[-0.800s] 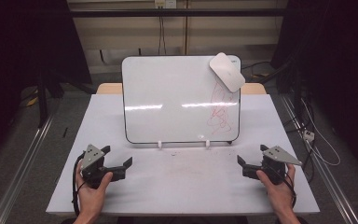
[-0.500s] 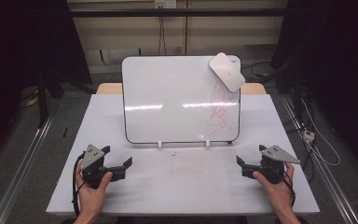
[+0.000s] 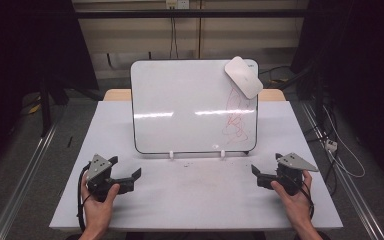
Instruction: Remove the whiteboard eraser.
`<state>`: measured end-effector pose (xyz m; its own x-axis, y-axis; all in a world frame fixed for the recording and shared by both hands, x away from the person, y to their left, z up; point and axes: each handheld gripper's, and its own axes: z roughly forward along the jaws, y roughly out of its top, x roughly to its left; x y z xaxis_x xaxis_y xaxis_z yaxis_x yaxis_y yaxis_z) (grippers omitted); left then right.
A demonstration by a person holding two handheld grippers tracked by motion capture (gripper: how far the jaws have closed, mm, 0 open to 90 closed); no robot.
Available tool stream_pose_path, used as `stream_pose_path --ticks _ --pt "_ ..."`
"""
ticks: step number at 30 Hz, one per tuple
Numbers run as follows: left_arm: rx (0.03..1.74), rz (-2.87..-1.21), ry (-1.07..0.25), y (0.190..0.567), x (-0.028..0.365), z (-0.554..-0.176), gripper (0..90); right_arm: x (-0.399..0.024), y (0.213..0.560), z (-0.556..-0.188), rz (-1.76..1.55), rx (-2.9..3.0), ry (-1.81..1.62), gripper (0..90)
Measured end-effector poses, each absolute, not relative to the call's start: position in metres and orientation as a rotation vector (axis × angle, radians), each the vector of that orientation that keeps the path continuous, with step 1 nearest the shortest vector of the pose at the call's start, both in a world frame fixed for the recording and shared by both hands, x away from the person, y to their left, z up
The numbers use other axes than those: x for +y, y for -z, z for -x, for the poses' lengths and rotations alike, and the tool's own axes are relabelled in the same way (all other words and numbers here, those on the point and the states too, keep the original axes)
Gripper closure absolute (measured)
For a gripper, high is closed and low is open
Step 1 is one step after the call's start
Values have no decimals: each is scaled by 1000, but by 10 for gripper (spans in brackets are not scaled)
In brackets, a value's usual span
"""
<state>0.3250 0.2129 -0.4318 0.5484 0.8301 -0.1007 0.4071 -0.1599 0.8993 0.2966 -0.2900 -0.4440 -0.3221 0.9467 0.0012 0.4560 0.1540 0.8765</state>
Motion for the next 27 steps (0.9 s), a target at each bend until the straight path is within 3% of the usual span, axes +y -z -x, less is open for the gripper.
stream_pose_path --ticks 27 --pt "1027 -1770 -512 431 217 -325 56 -272 381 -369 -1212 1842 -1042 31"
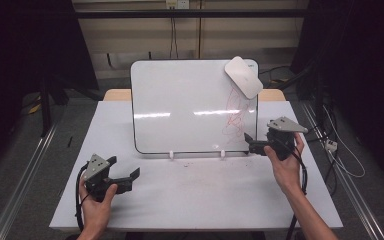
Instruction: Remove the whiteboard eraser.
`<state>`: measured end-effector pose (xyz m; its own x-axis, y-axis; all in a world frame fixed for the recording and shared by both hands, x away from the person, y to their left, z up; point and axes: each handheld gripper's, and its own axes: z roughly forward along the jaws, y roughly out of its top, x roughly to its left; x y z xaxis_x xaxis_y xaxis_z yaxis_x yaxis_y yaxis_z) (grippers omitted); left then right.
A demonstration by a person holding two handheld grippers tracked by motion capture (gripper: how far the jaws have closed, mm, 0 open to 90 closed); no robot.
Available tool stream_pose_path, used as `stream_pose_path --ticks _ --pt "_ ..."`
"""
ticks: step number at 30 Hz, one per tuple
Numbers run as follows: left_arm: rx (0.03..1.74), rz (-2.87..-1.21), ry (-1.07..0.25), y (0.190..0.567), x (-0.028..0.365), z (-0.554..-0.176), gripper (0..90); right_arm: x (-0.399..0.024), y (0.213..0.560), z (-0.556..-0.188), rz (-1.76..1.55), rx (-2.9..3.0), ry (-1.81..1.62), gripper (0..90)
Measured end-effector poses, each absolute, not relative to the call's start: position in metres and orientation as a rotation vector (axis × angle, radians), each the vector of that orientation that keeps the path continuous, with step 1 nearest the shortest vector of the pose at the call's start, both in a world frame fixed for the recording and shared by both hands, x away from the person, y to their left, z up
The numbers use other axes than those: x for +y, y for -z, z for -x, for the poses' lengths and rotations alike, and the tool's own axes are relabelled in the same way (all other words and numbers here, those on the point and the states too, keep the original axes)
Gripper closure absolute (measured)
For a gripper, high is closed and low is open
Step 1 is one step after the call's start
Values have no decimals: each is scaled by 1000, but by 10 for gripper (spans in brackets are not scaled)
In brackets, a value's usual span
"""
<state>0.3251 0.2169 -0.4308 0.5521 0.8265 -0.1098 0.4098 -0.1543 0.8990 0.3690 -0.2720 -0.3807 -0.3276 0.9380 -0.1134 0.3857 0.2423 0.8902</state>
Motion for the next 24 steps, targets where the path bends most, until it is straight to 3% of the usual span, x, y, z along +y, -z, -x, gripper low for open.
stream_pose_path --ticks 24 --pt "1018 -1780 -493 432 213 -329 54 -245 304 -447 -1029 1842 -905 63"
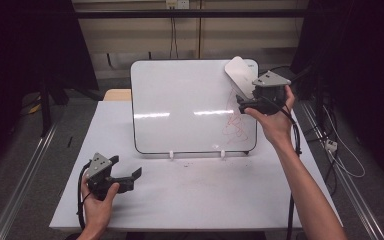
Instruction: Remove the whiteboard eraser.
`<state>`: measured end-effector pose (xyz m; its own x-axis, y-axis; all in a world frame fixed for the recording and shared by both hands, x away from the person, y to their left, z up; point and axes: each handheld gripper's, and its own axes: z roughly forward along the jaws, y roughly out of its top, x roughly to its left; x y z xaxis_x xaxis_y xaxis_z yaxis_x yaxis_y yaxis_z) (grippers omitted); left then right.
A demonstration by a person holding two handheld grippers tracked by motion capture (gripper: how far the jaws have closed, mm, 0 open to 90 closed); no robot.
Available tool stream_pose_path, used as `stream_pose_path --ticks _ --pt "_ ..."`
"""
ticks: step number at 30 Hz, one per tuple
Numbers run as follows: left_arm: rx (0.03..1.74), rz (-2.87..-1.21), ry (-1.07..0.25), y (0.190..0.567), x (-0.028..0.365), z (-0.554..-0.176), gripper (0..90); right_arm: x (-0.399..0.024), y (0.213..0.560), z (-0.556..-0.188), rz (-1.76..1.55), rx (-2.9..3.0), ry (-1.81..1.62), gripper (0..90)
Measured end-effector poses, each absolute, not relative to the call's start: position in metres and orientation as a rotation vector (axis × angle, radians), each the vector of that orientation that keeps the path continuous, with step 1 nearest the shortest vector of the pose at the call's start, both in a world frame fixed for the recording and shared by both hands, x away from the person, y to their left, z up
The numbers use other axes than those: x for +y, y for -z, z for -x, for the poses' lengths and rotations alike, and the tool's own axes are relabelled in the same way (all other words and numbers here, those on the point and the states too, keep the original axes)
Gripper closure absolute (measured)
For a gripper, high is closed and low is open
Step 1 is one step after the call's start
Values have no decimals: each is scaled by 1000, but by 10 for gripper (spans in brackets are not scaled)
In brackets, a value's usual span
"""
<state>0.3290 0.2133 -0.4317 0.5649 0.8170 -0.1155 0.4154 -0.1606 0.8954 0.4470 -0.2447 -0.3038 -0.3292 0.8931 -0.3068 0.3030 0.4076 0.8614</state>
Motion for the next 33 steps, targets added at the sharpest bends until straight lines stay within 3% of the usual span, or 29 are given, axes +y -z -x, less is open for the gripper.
stream_pose_path --ticks 15,22,33 --pt "1015 -1789 -488 434 217 -329 54 -241 299 -486 -985 1830 -830 169" --pt "1012 -1807 -484 435 215 -330 54 -239 304 -493 -970 1853 -790 183" --pt "997 -1817 -505 434 216 -326 54 -230 302 -501 -948 1890 -764 295"
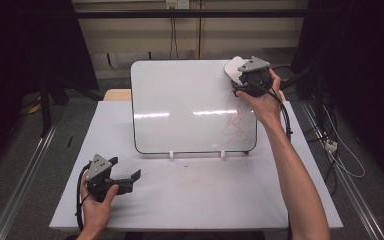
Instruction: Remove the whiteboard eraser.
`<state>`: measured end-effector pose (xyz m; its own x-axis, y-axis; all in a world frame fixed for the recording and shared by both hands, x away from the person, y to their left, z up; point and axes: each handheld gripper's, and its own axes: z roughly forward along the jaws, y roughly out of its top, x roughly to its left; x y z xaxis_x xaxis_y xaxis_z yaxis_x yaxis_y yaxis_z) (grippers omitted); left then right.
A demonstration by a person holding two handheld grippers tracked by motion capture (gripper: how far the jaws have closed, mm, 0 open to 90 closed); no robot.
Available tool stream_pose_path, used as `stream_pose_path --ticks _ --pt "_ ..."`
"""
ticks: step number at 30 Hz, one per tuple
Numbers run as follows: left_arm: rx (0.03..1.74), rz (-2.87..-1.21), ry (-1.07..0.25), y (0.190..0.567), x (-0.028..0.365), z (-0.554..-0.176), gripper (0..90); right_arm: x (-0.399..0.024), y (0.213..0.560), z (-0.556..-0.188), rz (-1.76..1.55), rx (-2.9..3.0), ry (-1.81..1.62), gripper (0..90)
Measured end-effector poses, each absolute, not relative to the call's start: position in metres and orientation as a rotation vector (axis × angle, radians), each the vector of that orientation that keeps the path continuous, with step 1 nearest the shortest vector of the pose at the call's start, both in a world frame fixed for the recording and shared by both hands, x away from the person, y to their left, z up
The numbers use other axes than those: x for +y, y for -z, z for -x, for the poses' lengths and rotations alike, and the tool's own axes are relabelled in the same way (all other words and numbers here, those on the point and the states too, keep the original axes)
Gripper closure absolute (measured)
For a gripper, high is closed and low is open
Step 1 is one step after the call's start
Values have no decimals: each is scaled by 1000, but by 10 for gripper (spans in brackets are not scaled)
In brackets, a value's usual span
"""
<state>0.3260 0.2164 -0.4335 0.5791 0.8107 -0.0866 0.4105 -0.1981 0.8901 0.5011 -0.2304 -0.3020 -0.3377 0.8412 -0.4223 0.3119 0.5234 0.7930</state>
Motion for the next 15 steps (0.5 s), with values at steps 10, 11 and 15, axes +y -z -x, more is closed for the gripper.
stream_pose_path --ticks 10,11,15 --pt "1003 -1812 -503 433 217 -325 54 -229 300 -499 -927 1908 -734 311" --pt "1002 -1811 -504 433 217 -324 54 -229 299 -499 -928 1909 -733 312" --pt "1011 -1804 -500 434 218 -324 54 -231 298 -497 -929 1916 -745 313"
